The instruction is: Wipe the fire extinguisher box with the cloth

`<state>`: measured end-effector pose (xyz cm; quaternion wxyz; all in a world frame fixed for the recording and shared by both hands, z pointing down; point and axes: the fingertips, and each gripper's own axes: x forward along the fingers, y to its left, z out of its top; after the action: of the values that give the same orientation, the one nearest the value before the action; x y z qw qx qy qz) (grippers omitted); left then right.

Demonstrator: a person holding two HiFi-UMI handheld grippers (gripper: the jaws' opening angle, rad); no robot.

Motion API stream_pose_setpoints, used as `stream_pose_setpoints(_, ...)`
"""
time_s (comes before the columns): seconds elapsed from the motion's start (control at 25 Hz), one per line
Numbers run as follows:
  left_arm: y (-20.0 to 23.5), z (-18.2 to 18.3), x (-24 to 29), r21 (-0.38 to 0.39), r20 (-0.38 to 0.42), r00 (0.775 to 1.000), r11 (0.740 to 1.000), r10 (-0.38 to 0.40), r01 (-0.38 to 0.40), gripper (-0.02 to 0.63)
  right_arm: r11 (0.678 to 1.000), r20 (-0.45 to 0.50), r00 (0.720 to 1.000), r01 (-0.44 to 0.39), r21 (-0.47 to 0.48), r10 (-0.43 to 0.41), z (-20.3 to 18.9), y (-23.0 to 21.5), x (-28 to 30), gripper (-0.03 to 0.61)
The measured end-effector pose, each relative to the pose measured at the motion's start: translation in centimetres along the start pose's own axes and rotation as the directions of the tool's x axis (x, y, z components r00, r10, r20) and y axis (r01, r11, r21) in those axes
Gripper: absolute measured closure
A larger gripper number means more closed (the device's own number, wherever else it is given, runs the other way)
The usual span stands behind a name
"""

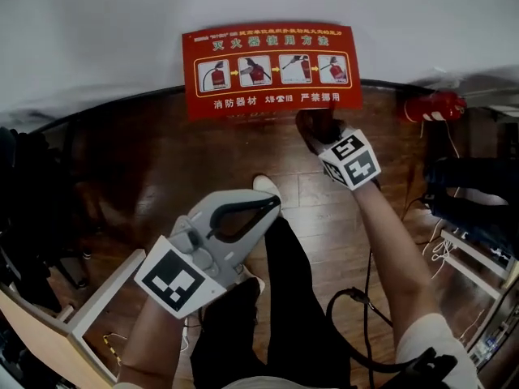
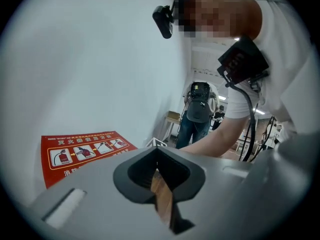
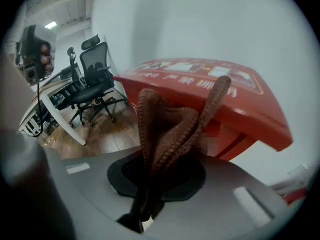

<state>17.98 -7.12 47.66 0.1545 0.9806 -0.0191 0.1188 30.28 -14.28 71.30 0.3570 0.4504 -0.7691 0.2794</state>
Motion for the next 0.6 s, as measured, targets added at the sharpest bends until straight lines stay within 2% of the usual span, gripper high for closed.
stream_pose_setpoints(0.36, 3.6, -3.5, 0.6, -0.057, -0.019, 0.999, 0.998, 0.028, -0.029, 0.614, 0.994, -0.109, 0.993, -0.034, 0.099, 0.045, -5.6, -1.3, 9.9, 0.526)
stream_pose_setpoints(0.6, 5.4, -6.1, 0.3, -0.082, -0.023, 0.998, 0.995, 0.054, -0.056, 0.614, 0.984, -0.214, 0.974, -0.039, 0.172, 0.076, -11.0, -1.9, 16.6, 0.526)
